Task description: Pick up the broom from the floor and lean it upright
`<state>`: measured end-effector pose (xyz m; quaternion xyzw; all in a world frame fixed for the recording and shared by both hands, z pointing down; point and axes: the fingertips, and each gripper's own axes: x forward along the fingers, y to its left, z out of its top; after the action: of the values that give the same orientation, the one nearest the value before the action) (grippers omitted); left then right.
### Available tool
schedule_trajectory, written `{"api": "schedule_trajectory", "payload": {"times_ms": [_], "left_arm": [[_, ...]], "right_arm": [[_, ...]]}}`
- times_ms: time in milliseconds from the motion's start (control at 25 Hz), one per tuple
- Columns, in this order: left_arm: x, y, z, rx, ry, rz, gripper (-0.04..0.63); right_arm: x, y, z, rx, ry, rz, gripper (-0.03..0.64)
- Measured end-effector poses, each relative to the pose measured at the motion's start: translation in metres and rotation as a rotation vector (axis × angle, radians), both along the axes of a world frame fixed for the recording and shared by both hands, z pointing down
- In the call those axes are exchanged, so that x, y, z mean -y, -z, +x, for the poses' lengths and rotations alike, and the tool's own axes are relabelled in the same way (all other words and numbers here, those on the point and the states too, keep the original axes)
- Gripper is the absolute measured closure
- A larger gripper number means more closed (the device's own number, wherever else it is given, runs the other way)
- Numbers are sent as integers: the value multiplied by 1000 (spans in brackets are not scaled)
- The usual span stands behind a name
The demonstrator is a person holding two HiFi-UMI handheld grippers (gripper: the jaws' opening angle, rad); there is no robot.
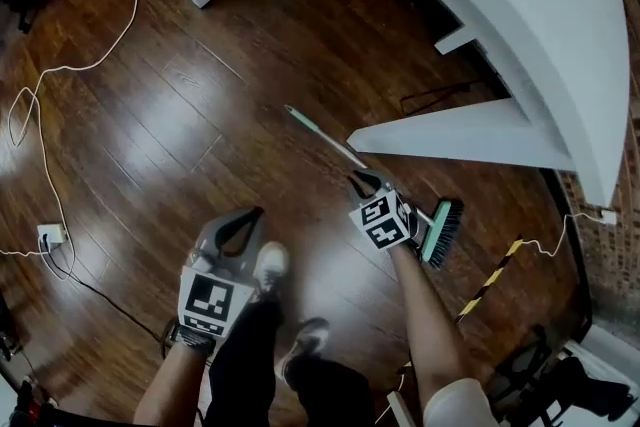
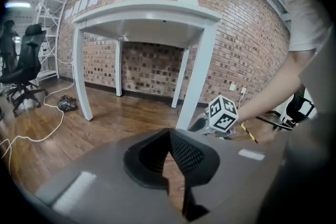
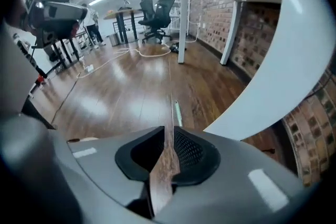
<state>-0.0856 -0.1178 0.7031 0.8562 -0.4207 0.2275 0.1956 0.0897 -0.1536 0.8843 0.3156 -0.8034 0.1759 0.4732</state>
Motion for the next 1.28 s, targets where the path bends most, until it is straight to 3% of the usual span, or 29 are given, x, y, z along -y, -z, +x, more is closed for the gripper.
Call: {"api": "schedule_trajectory", "payload": {"times_ms": [240, 400, 560, 680, 840, 1000, 1280], "left_arm": [[-17, -87, 1, -9, -21, -30, 594], [-24, -120, -2, -10, -27, -25, 594], [-22, -135, -8, 14, -45, 12, 595], [-26, -143, -16, 35, -48, 12, 594], [-32, -146, -16, 56, -78, 9, 595], [-38, -148, -10, 61, -101, -10, 595], [-38, -149, -13, 57, -112, -9, 594]], "right_arm": [[13, -126, 23, -187, 90, -60, 546], [25, -190, 21, -321, 173, -43, 544], [37, -229, 29, -435, 167, -47, 514], [45, -234, 33, -483, 106, 1, 546], [52, -235, 29, -533, 78, 68, 514], [51, -246, 22, -563, 71, 7, 429], [49, -254, 19, -492, 53, -79, 475]]}}
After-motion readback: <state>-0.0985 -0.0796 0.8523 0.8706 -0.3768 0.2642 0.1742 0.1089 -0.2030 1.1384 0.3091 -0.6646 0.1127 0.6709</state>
